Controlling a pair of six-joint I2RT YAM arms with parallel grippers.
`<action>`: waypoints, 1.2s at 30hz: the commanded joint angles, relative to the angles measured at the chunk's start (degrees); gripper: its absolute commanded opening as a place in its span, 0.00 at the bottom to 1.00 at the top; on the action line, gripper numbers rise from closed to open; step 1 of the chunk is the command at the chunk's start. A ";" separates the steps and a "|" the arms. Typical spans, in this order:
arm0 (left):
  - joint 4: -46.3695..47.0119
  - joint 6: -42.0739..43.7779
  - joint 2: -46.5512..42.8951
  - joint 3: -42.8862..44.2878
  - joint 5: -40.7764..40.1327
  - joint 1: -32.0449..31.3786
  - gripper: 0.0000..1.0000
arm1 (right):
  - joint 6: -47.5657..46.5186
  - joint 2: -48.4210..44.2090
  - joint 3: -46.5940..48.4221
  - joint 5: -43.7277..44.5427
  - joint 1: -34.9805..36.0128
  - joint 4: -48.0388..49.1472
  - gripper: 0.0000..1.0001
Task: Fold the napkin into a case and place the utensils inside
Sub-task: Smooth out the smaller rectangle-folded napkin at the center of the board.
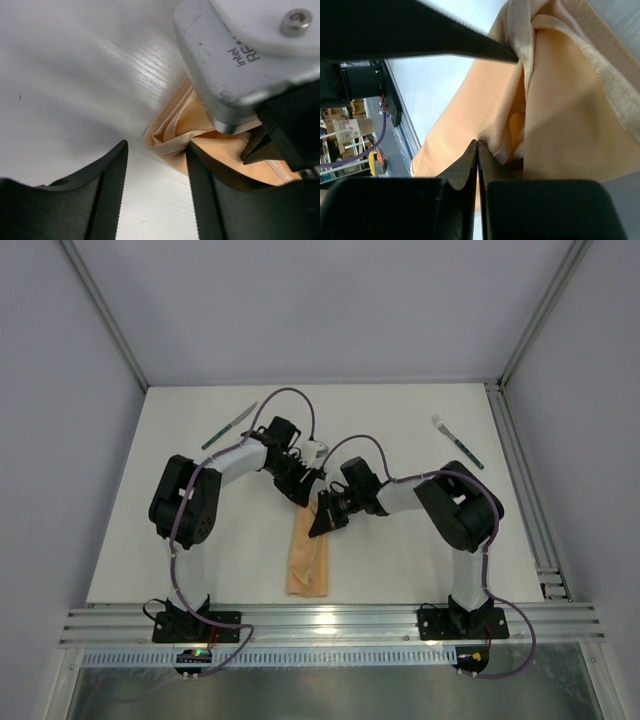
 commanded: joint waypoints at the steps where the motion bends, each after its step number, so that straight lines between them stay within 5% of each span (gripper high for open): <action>1: -0.01 -2.36 2.68 2.05 -4.04 0.13 0.49 | -2.92 -0.86 1.33 -1.73 0.34 1.61 0.04; 4: 0.08 -3.76 2.41 1.79 -3.87 0.13 0.26 | -5.21 -0.95 2.99 -0.94 0.34 -1.38 0.04; 14: 0.96 -7.63 -1.19 -1.02 -7.80 0.13 0.00 | -10.39 -5.08 5.89 3.80 0.34 -9.81 0.10; 24: -1.32 -14.49 -6.72 -5.24 -17.83 1.10 0.00 | -9.79 -15.45 4.50 11.53 0.60 -16.50 0.29; 36: -3.79 -20.99 -8.92 -9.11 -18.81 3.39 0.00 | -4.86 -17.21 1.15 18.92 8.24 -20.72 0.47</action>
